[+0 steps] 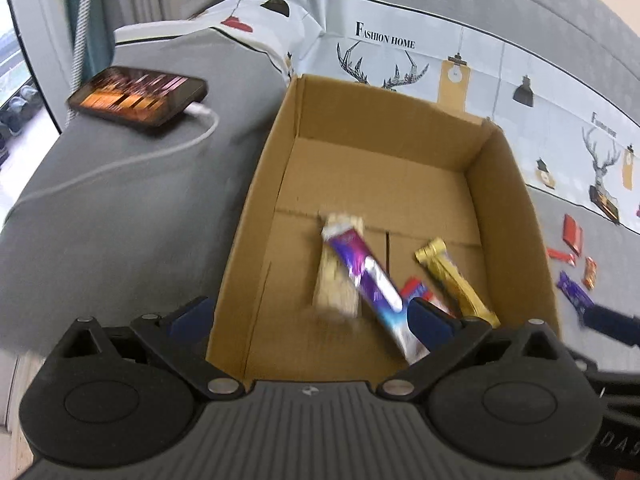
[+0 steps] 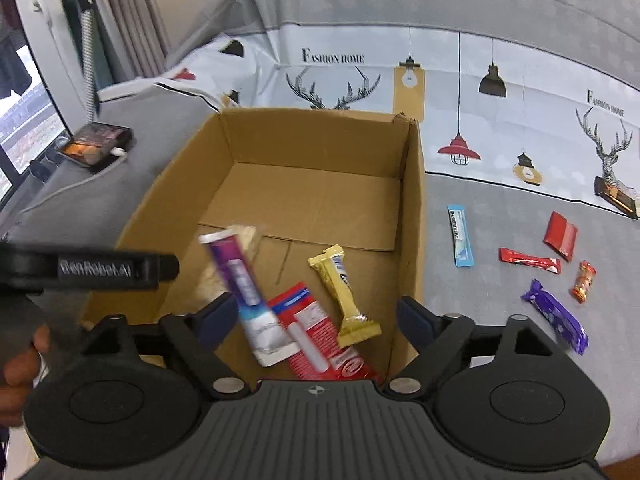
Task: Organize snacks
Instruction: 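Withdraw both tools from the box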
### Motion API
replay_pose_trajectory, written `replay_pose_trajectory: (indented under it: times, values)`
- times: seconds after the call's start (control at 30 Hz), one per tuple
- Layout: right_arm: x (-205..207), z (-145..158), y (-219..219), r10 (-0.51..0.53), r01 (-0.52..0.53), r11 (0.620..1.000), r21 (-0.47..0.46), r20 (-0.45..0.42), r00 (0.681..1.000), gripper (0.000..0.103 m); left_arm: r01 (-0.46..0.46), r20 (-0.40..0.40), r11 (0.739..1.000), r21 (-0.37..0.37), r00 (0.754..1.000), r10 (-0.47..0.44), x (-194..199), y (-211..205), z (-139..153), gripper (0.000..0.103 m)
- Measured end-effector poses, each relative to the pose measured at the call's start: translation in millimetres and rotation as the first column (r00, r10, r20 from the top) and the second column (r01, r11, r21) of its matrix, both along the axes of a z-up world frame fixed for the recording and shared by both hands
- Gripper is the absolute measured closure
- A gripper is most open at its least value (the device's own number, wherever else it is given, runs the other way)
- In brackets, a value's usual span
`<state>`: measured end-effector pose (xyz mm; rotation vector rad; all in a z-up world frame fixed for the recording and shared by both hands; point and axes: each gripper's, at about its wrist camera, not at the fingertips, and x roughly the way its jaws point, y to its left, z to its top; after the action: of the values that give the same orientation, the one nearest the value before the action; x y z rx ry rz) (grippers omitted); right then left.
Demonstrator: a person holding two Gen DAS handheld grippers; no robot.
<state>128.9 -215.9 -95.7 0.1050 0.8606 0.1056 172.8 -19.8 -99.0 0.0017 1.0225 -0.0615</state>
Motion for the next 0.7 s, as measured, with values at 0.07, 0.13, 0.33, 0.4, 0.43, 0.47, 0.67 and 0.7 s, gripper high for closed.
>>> replay_pose_trajectory:
  times: [0.07,0.13,0.33,0.4,0.43,0.47,0.67,0.7]
  values:
    - [-13.8,10.0,4.1,0.005,-0.005,1.000,0.002,0.018,1.000,0.012,0.002,0.000,1.000,-0.002,1.000,-0.002,-18.7,2.2,7.7,0.000]
    - [-28.1,19.6,7.4,0.007,-0.007,1.000,0.001,0.040,0.999,0.012,0.003,0.015,1.000,0.001,1.000,-0.003,-35.5,2.5,15.8,0.000]
    - [-72.4,40.9,16.8,0.003,-0.002,1.000,-0.011,0.104,0.995,0.009,0.003,0.070,1.000,0.006,0.998,-0.003,-77.6,1.7,38.3,0.000]
    - [-89.3,47.9,18.7,0.003,0.000,1.000,-0.023,0.139,0.990,0.008,0.003,0.094,1.000,0.012,0.996,-0.004,-89.5,1.1,45.7,0.000]
    - [-95.5,50.5,18.5,0.005,-0.001,1.000,-0.028,0.152,0.988,0.007,0.004,0.109,1.000,0.017,0.994,-0.006,-96.1,0.9,49.7,0.000]
    - [-103.4,53.6,19.2,0.008,-0.003,0.999,-0.034,0.168,0.986,0.006,0.005,0.123,1.000,0.021,0.992,-0.007,-102.3,0.7,53.6,0.000]
    - [-136.5,66.5,22.2,0.015,-0.004,0.999,-0.048,0.230,0.973,0.004,-0.010,0.177,0.999,0.033,0.984,0.004,-134.1,0.4,67.6,0.000]
    - [-140.8,67.8,21.9,0.015,-0.003,0.999,-0.049,0.236,0.972,0.003,-0.013,0.182,0.999,0.033,0.983,0.006,-138.5,0.0,68.6,0.000]
